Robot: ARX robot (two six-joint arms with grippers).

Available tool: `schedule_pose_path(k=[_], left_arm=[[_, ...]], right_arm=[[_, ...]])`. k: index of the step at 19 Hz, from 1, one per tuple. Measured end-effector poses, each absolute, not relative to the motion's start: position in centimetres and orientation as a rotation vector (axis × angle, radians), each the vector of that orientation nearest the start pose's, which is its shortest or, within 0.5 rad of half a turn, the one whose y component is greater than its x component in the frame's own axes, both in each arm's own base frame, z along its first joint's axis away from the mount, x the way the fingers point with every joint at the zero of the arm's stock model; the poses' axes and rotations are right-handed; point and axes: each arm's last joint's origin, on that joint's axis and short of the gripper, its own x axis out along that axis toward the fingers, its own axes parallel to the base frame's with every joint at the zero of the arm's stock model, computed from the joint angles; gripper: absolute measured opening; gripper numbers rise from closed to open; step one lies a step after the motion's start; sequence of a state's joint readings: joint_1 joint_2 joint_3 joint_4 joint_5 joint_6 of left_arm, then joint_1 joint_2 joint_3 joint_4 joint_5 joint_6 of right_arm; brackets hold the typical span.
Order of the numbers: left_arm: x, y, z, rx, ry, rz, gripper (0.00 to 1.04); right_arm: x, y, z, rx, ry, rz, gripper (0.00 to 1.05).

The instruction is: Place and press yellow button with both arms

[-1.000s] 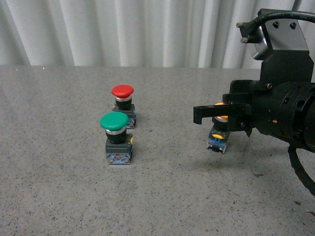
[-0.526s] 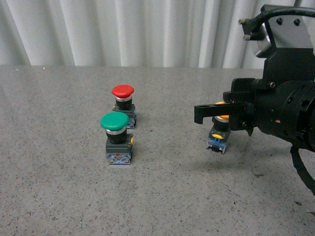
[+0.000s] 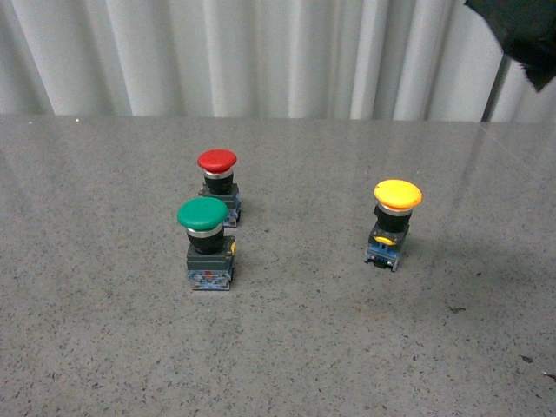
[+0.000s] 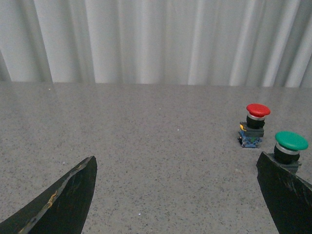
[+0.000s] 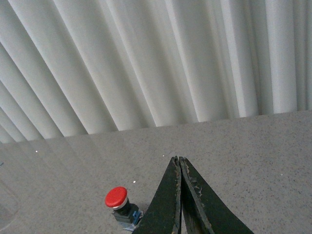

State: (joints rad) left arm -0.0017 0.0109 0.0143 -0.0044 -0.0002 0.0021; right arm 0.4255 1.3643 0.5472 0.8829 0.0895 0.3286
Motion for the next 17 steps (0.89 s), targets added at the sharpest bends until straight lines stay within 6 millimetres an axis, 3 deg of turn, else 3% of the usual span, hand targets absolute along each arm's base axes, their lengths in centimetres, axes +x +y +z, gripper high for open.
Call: schedule_pose_path(k=[1, 3, 4, 7, 9, 13, 17], left_arm=[[9.8, 0.0, 16.7, 0.002, 0.001, -0.002, 0.98], [9.8, 0.0, 16.7, 0.002, 0.001, -0.002, 0.98], [9.8, 0.0, 16.7, 0.002, 0.001, -0.002, 0.98], [9.8, 0.0, 16.7, 0.002, 0.001, -0.002, 0.98], [9.8, 0.0, 16.7, 0.002, 0.001, -0.002, 0.98], [9.8, 0.0, 16.7, 0.002, 0.001, -0.001, 0.98], [9.8, 0.0, 16.7, 0.002, 0.001, -0.002, 0.98]], right_arm=[[21.0, 8.4, 23.8, 0.372, -0.038, 0.316, 0.02], [18.9, 6.4, 23.7, 0.282, 0.002, 0.132, 0.02], [17.3, 4.5, 23.1, 0.171, 0.023, 0.049, 0.02], [13.5, 0.0, 20.9, 0.047, 0.029, -0.026, 0.02], [13.0, -0.1, 21.1, 0.028, -0.017, -0.015, 0.02], [12.4, 0.0, 19.3, 0.017, 0.015, 0.000, 0.02], [11.8, 0.0, 18.6, 0.010, -0.001, 0.000, 0.02]])
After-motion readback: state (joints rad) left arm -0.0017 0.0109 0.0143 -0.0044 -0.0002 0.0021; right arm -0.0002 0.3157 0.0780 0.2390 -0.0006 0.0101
